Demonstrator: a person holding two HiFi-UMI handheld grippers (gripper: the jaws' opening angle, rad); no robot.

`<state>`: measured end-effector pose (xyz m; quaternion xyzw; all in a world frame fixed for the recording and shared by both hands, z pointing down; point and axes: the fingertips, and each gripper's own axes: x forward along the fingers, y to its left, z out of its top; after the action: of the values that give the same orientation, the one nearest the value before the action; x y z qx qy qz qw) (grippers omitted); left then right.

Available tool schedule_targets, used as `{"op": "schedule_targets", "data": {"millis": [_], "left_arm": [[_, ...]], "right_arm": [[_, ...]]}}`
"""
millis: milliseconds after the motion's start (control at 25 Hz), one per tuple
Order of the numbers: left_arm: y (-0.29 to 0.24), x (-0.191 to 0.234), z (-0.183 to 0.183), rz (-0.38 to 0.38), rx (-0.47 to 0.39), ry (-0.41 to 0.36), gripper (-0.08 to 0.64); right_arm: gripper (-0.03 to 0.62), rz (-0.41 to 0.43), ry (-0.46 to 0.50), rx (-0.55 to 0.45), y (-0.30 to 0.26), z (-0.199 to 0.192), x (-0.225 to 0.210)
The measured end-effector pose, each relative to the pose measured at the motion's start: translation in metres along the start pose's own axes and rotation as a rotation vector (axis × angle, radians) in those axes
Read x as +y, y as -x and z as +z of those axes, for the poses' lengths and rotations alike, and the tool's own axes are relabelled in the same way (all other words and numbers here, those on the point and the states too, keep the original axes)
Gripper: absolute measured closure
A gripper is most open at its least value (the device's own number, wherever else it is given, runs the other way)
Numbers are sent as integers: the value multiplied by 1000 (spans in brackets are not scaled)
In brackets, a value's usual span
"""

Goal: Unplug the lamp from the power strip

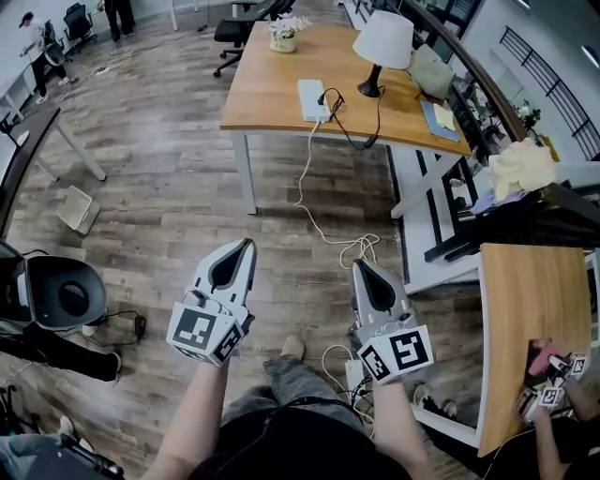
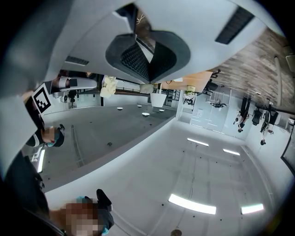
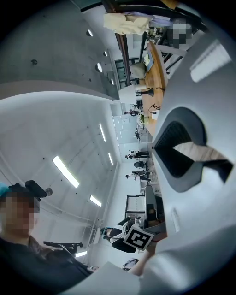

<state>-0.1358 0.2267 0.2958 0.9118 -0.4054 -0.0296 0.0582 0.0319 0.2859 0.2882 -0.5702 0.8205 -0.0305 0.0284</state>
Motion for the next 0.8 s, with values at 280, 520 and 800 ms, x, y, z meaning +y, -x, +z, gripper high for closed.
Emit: {"op": "schedule_targets", "data": {"millis": [280, 520, 800], "left_arm": [[-48, 11, 11, 5, -13, -25, 565], [-68, 17, 2, 24, -6, -22, 563], [-82, 33, -3, 57, 21, -20, 563]], "right_arm": [[584, -5, 8, -17, -29, 4, -40], [584, -5, -13, -12, -42, -5, -60], [584, 8, -43, -9, -65, -12, -72]]}}
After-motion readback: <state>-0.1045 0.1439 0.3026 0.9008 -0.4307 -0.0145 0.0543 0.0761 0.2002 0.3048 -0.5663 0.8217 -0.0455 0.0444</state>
